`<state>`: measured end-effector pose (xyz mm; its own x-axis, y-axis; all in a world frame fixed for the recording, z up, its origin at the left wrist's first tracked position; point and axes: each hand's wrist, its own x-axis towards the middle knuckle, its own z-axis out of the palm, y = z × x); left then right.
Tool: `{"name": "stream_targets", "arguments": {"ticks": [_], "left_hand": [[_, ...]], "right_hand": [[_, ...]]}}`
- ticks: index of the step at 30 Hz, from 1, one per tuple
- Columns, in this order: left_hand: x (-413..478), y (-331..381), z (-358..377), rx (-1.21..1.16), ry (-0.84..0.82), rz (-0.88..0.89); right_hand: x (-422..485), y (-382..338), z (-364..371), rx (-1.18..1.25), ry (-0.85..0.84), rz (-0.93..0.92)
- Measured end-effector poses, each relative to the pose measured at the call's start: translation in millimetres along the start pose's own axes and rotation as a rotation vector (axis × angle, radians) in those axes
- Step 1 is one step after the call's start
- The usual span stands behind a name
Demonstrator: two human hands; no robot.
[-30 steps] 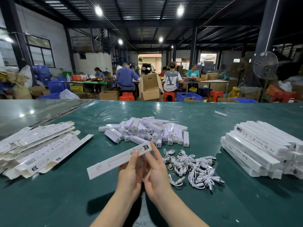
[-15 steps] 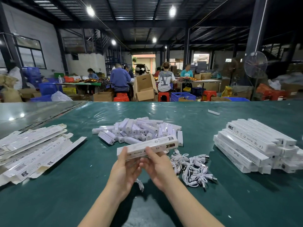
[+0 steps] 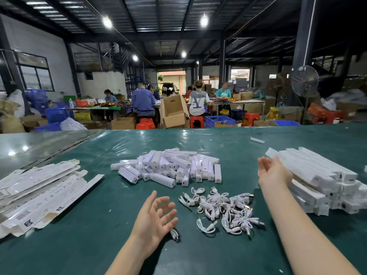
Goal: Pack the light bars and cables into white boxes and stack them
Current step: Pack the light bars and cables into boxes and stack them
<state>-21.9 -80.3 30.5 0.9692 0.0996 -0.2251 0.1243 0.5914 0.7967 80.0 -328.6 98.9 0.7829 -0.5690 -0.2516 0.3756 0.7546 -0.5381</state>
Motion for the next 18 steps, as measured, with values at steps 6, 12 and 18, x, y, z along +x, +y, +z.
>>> {"name": "stream_targets", "arguments": {"ticks": [6, 12, 18], "left_hand": [[4.1, 6.6, -1.5, 0.442, 0.108, 0.134], [27.9, 75.3, -32.7, 1.025, 0.529, 0.654], [46.6, 128.2, -115.7, 1.846, 0.916, 0.46]], "right_hand": [[-5.2, 42.3, -34.7, -0.413, -0.037, 0.002], [-29.0, 74.2, -56.9, -0.969, -0.3, -0.499], [-50.5, 83.4, -62.3, -1.281, -0.656, -0.735]]}}
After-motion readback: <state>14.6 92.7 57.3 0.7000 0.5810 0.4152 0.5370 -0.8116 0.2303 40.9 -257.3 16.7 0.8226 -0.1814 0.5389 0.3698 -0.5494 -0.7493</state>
